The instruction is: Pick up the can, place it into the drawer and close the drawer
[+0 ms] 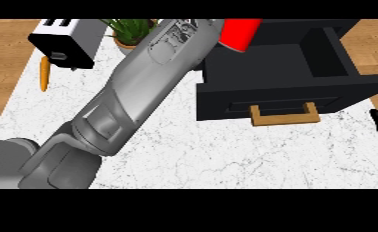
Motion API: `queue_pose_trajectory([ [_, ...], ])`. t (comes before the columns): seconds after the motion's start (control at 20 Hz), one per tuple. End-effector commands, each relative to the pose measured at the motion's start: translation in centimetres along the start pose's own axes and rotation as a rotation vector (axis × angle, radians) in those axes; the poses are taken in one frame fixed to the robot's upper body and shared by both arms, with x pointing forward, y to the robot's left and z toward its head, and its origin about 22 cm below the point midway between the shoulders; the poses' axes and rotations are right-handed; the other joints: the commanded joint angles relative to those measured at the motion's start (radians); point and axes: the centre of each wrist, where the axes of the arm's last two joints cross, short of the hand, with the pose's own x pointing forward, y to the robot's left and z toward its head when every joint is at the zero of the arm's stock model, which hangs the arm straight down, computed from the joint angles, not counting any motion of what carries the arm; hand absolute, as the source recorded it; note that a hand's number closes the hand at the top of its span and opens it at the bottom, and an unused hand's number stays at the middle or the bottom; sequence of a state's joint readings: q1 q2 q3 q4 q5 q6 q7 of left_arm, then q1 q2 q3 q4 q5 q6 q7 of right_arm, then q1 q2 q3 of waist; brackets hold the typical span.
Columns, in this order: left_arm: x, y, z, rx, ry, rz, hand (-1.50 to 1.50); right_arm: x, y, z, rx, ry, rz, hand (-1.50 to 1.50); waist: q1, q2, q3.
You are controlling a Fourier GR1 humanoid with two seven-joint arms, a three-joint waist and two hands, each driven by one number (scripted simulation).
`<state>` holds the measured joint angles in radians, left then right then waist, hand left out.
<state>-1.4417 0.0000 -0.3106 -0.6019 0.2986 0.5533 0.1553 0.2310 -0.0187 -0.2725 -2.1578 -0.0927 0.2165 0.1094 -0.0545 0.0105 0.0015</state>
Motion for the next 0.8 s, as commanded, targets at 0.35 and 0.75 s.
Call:
queue_pose_trajectory([
  [0.35,-2.3,-0.7,-0.1,0.030,-0.002,-0.074,1.50,-0.5,2.0,-2.1,0.031,-0.008,-0.019,-1.50,-0.039,0.013,0.001],
  [0.75,-6.6,0.3,0.2,0.055,-0.003,-0.118,1.50,0.4,1.5,-2.8,0.019,-0.015,-0.001,-1.50,-0.032,0.012,0.000],
])
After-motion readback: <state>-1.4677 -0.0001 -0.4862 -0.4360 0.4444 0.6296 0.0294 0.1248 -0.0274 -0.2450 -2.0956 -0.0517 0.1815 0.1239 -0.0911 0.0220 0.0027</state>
